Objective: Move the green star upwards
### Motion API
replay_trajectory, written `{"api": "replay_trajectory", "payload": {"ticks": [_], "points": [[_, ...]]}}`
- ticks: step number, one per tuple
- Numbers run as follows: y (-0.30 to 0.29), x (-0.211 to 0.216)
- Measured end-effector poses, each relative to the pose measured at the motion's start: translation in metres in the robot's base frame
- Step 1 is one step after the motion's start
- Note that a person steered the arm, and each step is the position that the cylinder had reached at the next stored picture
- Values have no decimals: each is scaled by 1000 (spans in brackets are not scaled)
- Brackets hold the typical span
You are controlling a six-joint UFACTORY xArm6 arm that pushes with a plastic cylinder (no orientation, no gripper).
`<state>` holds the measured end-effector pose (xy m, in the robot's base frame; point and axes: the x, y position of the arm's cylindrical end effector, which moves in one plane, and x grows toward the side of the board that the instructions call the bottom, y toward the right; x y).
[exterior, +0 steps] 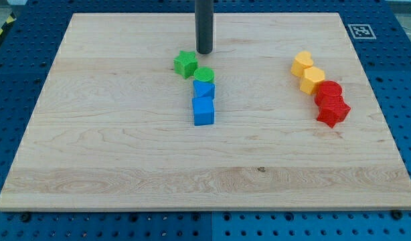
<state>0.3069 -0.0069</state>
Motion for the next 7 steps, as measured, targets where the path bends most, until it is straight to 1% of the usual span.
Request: {"api": "replay_trajectory", "payload": {"ticks": [1,2,3,4,6,7], "points": [[10,-38],[59,-49],[105,-27],[104,8],[43,70],[-19,73]]}}
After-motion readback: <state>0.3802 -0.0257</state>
